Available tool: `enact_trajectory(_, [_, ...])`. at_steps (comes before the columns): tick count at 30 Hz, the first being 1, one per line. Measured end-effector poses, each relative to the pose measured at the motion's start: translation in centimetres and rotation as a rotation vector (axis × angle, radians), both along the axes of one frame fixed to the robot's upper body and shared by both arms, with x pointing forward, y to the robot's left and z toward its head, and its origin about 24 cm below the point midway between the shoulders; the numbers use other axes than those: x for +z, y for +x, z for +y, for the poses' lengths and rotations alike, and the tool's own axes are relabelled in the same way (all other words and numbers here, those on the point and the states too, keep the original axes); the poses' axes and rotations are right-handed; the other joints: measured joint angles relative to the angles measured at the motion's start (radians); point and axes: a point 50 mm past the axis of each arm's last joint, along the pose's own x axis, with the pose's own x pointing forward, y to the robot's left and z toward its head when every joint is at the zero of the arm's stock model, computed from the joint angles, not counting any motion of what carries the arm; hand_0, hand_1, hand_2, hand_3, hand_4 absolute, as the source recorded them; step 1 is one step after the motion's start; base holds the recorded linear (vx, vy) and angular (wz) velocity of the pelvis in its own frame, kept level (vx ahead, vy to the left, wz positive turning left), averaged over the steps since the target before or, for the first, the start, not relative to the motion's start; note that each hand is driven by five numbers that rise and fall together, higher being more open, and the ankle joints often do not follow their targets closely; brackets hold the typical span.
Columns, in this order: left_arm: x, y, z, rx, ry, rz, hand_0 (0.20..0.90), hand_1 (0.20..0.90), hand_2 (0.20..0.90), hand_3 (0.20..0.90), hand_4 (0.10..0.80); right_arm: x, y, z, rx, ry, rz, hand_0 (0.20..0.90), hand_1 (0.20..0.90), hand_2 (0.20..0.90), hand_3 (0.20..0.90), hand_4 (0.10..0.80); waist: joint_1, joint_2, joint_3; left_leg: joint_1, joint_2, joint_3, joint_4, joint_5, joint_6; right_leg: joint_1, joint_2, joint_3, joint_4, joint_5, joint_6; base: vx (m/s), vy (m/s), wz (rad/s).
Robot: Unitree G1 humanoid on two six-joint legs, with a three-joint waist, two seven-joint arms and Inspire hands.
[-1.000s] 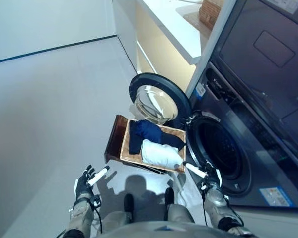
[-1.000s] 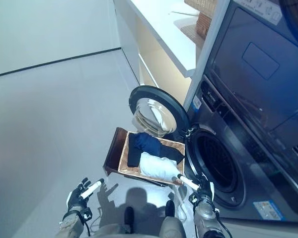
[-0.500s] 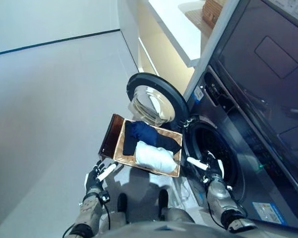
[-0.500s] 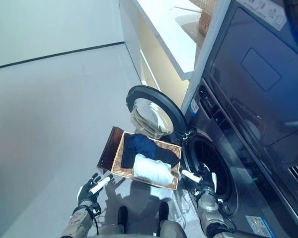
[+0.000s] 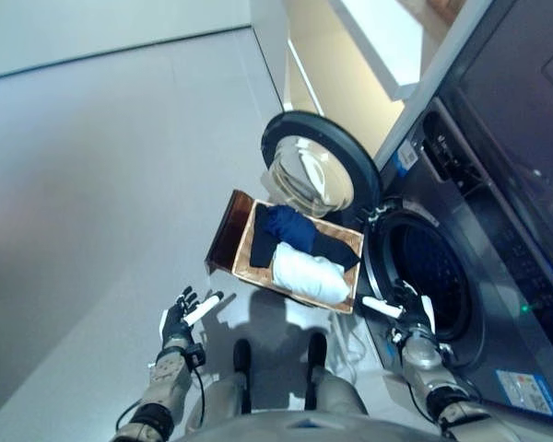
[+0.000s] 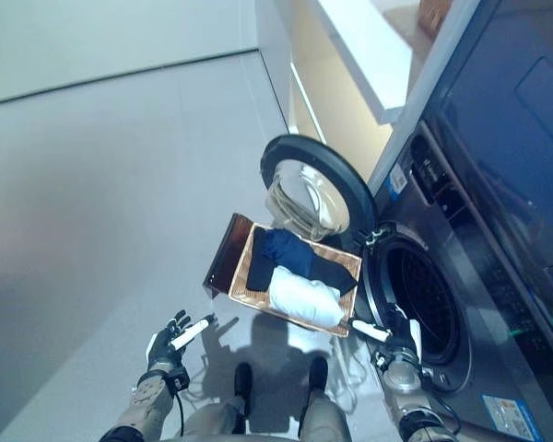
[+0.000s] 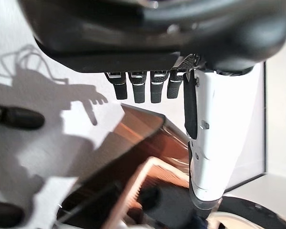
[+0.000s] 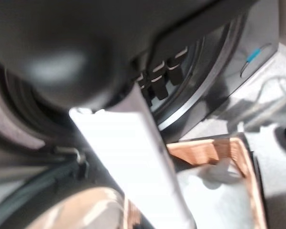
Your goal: Pick up the clothes and place them into the washing machine
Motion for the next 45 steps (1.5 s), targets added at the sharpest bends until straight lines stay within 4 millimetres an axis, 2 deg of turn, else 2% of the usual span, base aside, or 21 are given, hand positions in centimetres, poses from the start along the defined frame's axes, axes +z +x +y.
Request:
enact_trajectory(3, [0.8, 0.7, 0.8, 0.007, 0.035, -0.043, 0.900, 0.900, 0.900, 0.900, 0.800, 0.7, 1.4, 0.4, 0.044, -0.033, -0.024, 0.900, 0.900, 0.900, 0.900, 0.800, 0.011, -0.004, 0.024, -0.030, -0.016, -0.004, -0.001, 0.011, 0.016, -0.025, -0.010, 0.001, -0.002, 0.015, 0.010, -0.031, 0.039, 0.07])
enact_trajectory(6, [1.5, 1.5, 0.9, 0.019, 0.048, -0.083, 0.900, 0.900, 0.900, 0.900, 0.800, 1.5, 2.9, 1.0, 0.110, -0.104, -0.024, 0.900, 0.900, 0.900, 0.900, 0.800, 0.029, -0.003, 0.051, -0.033, -0.019, -0.005, 0.000, 0.011, 0.017, -0.026, -0.012, 0.002, -0.006, 0.016, 0.009, -0.022, 0.010, 0.03])
enact_trajectory(11, [2.7, 3.7, -0.1, -0.010, 0.051, -0.148, 0.900, 0.900, 0.900, 0.900, 0.800, 4.3, 7.3, 3.1, 0.335, -0.328, -0.073, 0.900, 0.900, 0.900, 0.900, 0.800, 0.045, 0.003, 0.103, -0.064, -0.015, -0.007, 0.010, 0.012, 0.017, -0.046, -0.007, 0.005, -0.006, 0.016, 0.009, -0.006, 0.003, 0.01])
enact_trajectory(19, [4.9, 6.6, -1.2, -0.066, 0.084, -0.242, 0.900, 0.900, 0.900, 0.900, 0.800, 6.8, 10.4, 4.4, 0.488, -0.603, -0.083, 0.900, 0.900, 0.900, 0.900, 0.800, 0.070, 0.009, 0.164, -0.105, -0.015, -0.002, 0.013, 0.012, 0.017, -0.085, -0.006, 0.009, -0.006, 0.018, 0.006, -0.029, 0.007, -0.02])
enact_trajectory(26, [5.7, 7.5, -1.4, -0.059, 0.085, -0.284, 0.900, 0.900, 0.900, 0.900, 0.800, 7.1, 10.9, 4.1, 0.506, -0.697, -0.050, 0.900, 0.900, 0.900, 0.900, 0.800, 0.084, 0.020, 0.189, -0.125, -0.015, -0.013, 0.014, 0.012, 0.017, -0.099, -0.009, 0.005, -0.006, 0.020, 0.003, -0.012, -0.002, 0.13])
enact_trajectory(30, [6.9, 8.5, -2.6, -0.114, 0.077, -0.343, 0.900, 0.900, 0.900, 0.900, 0.800, 7.6, 11.3, 3.1, 0.496, -0.763, -0.013, 0.900, 0.900, 0.900, 0.900, 0.800, 0.100, 0.033, 0.208, -0.154, -0.017, -0.021, 0.019, 0.014, 0.014, -0.119, -0.011, -0.001, -0.006, 0.020, 0.003, -0.008, 0.006, 0.07])
enact_trajectory(33, [7.0, 8.7, -3.1, -0.139, 0.079, -0.350, 0.900, 0.900, 0.900, 0.900, 0.800, 8.0, 11.5, 2.7, 0.488, -0.789, -0.009, 0.900, 0.900, 0.900, 0.900, 0.800, 0.110, 0.042, 0.219, -0.159, -0.017, -0.021, 0.020, 0.014, 0.014, -0.124, -0.011, -0.008, -0.006, 0.020, 0.003, 0.003, 0.005, 0.04])
enact_trajectory(40, [9.5, 9.7, -4.2, -0.190, 0.055, -0.471, 0.900, 0.900, 0.900, 0.900, 0.800, 10.0, 12.6, 1.2, 0.458, -0.873, -0.024, 0.900, 0.900, 0.900, 0.900, 0.800, 0.121, 0.061, 0.233, -0.242, -0.020, -0.029, 0.046, 0.016, 0.012, -0.188, -0.013, -0.011, -0.006, 0.020, 0.003, -0.008, 0.027, 0.03])
enact_trajectory(45, [10.4, 10.1, -4.7, -0.224, 0.044, -0.510, 0.900, 0.900, 0.900, 0.900, 0.800, 11.4, 13.2, 0.2, 0.466, -0.950, -0.024, 0.900, 0.900, 0.900, 0.900, 0.800, 0.132, 0.073, 0.240, -0.279, -0.020, -0.030, 0.052, 0.020, 0.007, -0.228, -0.014, -0.010, -0.001, 0.020, 0.005, -0.010, 0.026, 0.02])
